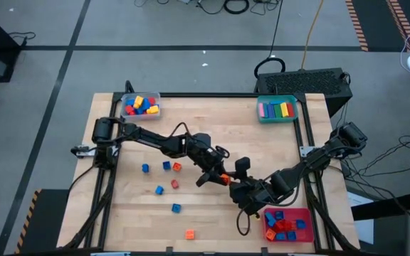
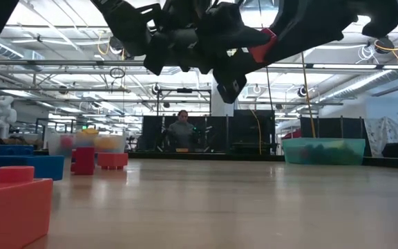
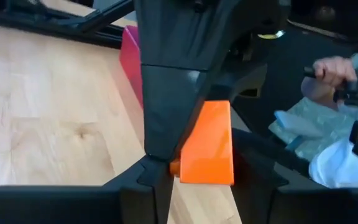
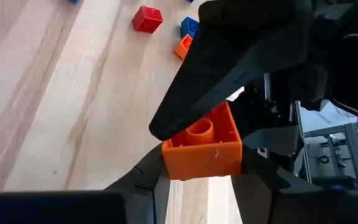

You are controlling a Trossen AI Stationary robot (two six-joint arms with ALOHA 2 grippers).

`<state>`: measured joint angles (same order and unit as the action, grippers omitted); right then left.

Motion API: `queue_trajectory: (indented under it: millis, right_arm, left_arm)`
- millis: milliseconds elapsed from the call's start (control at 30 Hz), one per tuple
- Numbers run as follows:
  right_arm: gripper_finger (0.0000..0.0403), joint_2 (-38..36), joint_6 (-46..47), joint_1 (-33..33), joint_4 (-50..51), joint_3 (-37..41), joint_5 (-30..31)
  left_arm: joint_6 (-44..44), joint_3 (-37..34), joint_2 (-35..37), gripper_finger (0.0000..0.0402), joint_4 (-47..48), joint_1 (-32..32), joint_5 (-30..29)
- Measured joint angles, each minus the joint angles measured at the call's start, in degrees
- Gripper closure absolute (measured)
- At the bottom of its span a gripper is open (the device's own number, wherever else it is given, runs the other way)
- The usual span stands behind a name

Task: Sort blocks by size
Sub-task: Put the small blue game piece into the red bin

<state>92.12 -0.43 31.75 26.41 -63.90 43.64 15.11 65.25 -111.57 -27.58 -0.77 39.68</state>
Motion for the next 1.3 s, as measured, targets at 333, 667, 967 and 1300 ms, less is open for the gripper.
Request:
queue_trajectory:
  millis: [333, 667, 967, 1300]
  right_arm:
    - [0.0282, -1.5, 11.5, 4.0, 6.0, 0.0, -6.2]
    - [0.0280, -2.8, 41.4, 12.1, 16.4, -0.2, -29.7]
    - [0.0279, -3.1, 69.9, 24.3, 19.0, -2.1, -39.5]
    - [0.0256, -0.1, 86.4, 29.3, 29.9, -2.1, -32.8]
  left_arm:
    - [-2.1, 0.0, 0.0, 0.0257, 1.3, -2.6, 1.5]
    - [-5.6, 0.0, -0.2, 0.0198, 6.3, -5.1, -2.4]
    - [-13.1, 0.0, -0.2, 0.0196, 13.3, -4.7, -10.4]
    - [-12.9, 0.0, -0.1, 0.0196, 18.2, -4.2, -13.4]
